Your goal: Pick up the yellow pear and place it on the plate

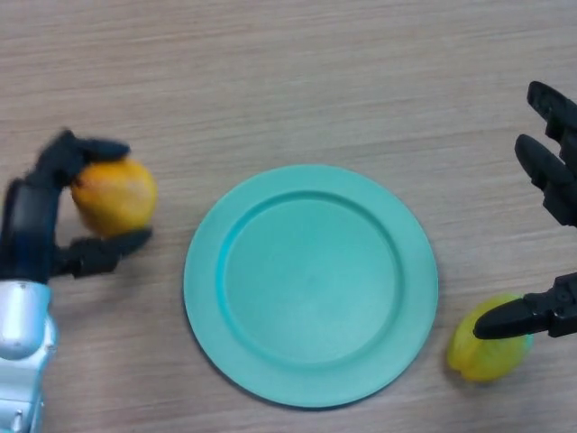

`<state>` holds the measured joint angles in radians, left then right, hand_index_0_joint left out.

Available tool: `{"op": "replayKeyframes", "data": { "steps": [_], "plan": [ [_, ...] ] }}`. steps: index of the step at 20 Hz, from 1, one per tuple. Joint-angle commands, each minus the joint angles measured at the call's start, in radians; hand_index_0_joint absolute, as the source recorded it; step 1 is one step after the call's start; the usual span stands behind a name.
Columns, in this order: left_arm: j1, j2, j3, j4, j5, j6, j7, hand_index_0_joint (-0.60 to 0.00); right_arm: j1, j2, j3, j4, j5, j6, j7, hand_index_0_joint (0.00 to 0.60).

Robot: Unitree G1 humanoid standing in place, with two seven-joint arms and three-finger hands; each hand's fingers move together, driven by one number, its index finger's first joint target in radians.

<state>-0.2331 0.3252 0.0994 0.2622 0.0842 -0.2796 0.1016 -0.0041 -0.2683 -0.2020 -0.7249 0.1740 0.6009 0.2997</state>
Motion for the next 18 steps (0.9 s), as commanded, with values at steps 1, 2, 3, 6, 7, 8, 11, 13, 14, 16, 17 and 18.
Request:
{"op": "replayKeyframes", "data": {
  "steps": [1,2,3,6,7,8,11,13,14,16,17,18],
  "plan": [
    [0.033,-0.017,0.022,-0.254,-0.101,0.092,-0.101,-0.6,-0.028,-0.033,-0.042,-0.063,0.014,-0.074,-0.018,0.0],
    [0.05,-0.035,0.009,-0.315,-0.133,0.158,-0.123,-0.6,-0.026,-0.032,-0.042,-0.063,0.014,-0.075,-0.017,0.0],
    [0.08,-0.067,-0.031,-0.413,-0.146,0.237,-0.14,-0.6,-0.022,-0.029,-0.042,-0.062,0.015,-0.078,-0.015,0.0],
    [0.133,-0.117,-0.131,-0.5,-0.071,0.274,-0.153,-0.6,-0.024,-0.032,-0.05,-0.063,0.021,-0.07,-0.017,0.0],
    [0.143,-0.128,-0.17,-0.495,-0.046,0.25,-0.138,-0.6,-0.021,-0.031,-0.051,-0.061,0.021,-0.073,-0.017,0.0],
    [0.149,-0.131,-0.191,-0.487,-0.029,0.236,-0.14,-0.6,-0.02,-0.032,-0.051,-0.061,0.019,-0.07,-0.015,0.0],
    [0.163,-0.135,-0.286,-0.395,0.122,0.073,-0.144,-0.6,-0.021,-0.034,-0.061,-0.067,0.025,-0.056,-0.014,0.0],
    [0.143,-0.135,-0.312,-0.325,0.172,-0.003,-0.124,-0.6,-0.019,-0.031,-0.062,-0.069,0.029,-0.056,-0.015,0.0],
    [0.139,-0.135,-0.32,-0.314,0.17,-0.009,-0.126,-0.6,-0.019,-0.032,-0.063,-0.072,0.033,-0.05,-0.015,0.0],
    [0.118,-0.135,-0.334,-0.275,0.164,-0.041,-0.109,-0.6,-0.017,-0.034,-0.069,-0.084,0.041,-0.03,-0.013,0.0],
    [0.113,-0.135,-0.337,-0.263,0.123,-0.055,-0.104,-0.6,-0.012,-0.033,-0.069,-0.083,0.035,-0.034,-0.011,0.0],
    [0.117,-0.135,-0.338,-0.27,0.087,-0.036,-0.12,-0.6,-0.01,-0.033,-0.07,-0.085,0.032,-0.033,-0.009,0.0]
  ]
}}
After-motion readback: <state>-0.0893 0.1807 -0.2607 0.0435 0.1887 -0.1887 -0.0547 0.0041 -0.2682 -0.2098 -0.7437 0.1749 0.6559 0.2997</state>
